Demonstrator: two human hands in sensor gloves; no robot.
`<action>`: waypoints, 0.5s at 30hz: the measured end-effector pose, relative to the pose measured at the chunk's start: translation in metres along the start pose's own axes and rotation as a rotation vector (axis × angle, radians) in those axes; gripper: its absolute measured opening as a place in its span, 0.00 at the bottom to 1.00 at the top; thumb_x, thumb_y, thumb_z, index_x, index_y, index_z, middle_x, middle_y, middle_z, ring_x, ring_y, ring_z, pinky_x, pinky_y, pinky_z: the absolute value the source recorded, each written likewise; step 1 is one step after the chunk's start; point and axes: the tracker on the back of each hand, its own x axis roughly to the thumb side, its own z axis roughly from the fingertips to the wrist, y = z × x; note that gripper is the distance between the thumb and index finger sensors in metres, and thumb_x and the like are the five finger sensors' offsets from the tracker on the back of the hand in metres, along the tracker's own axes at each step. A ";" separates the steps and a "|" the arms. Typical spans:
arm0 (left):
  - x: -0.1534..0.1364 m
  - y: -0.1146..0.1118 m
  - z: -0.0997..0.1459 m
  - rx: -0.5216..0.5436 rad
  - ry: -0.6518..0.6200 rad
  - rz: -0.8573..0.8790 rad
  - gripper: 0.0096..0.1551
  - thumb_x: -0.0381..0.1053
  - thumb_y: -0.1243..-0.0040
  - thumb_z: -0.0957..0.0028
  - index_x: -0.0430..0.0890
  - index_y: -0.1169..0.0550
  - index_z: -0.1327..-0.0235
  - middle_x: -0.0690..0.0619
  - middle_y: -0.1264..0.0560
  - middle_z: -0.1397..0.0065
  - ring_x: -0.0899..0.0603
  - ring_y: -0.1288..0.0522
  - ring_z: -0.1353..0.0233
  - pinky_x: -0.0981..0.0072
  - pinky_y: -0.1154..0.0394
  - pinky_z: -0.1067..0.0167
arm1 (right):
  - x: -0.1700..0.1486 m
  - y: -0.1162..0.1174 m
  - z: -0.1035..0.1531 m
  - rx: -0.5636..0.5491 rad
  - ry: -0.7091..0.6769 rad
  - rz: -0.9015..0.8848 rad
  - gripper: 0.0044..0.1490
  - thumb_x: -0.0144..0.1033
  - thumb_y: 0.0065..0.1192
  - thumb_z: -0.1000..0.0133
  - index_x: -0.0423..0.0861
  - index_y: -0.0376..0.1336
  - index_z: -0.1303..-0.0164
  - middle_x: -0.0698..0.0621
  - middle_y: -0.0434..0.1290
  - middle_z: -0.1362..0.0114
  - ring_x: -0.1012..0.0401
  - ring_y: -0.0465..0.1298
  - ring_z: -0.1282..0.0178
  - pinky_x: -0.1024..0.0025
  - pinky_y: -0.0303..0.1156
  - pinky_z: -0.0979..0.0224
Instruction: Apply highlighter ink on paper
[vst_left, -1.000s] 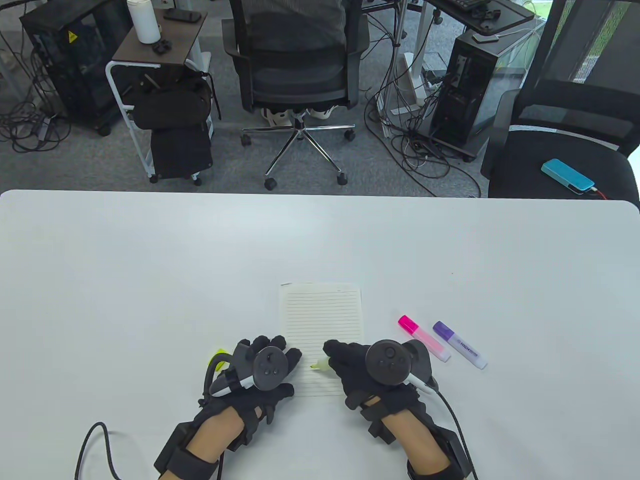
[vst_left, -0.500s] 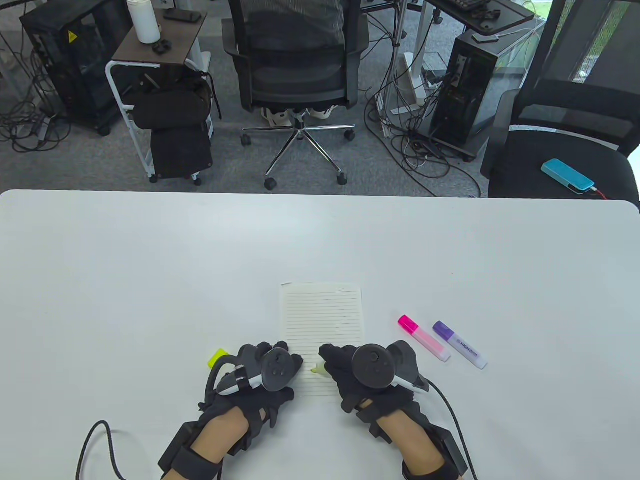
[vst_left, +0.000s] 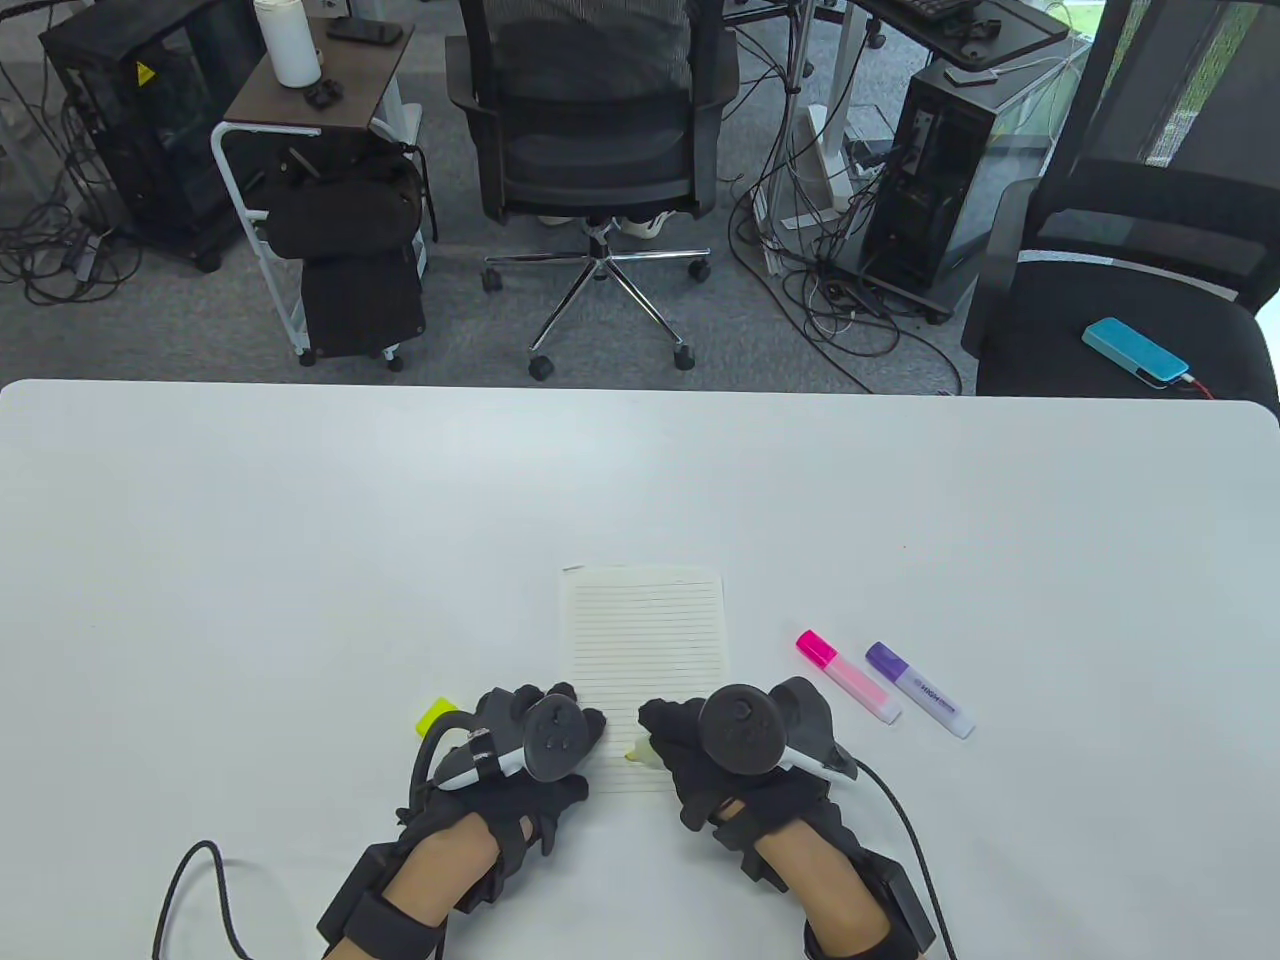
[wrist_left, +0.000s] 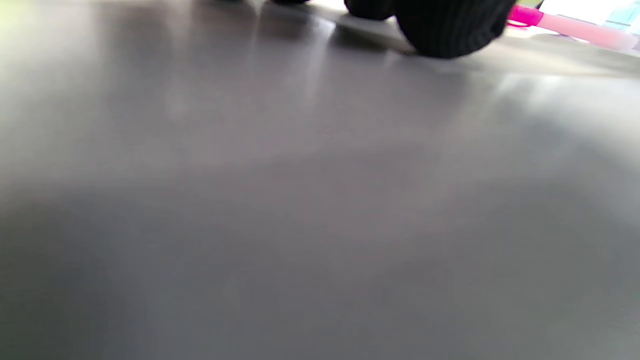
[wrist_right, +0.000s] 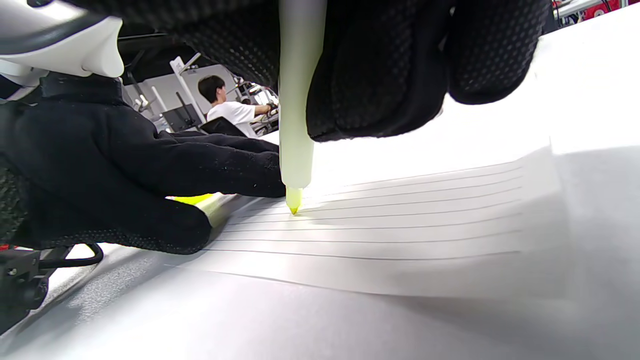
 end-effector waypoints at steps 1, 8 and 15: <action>0.000 0.000 0.000 -0.001 0.001 0.000 0.41 0.62 0.45 0.51 0.61 0.44 0.23 0.52 0.53 0.16 0.35 0.51 0.18 0.29 0.55 0.27 | 0.000 0.000 0.000 -0.007 -0.003 0.002 0.24 0.39 0.61 0.34 0.46 0.67 0.29 0.39 0.79 0.42 0.48 0.80 0.54 0.40 0.71 0.34; 0.000 0.001 0.000 -0.001 0.001 0.000 0.42 0.62 0.45 0.51 0.61 0.44 0.23 0.52 0.53 0.16 0.35 0.51 0.18 0.30 0.55 0.27 | -0.002 -0.002 0.002 -0.056 0.002 0.010 0.24 0.39 0.60 0.34 0.47 0.66 0.27 0.40 0.79 0.41 0.48 0.80 0.53 0.40 0.71 0.34; 0.000 0.000 0.001 -0.007 0.005 0.004 0.42 0.62 0.45 0.51 0.62 0.44 0.23 0.52 0.53 0.16 0.36 0.52 0.18 0.30 0.55 0.27 | -0.001 0.003 0.000 -0.053 0.013 0.041 0.25 0.39 0.60 0.33 0.48 0.65 0.26 0.40 0.78 0.38 0.47 0.79 0.50 0.40 0.70 0.33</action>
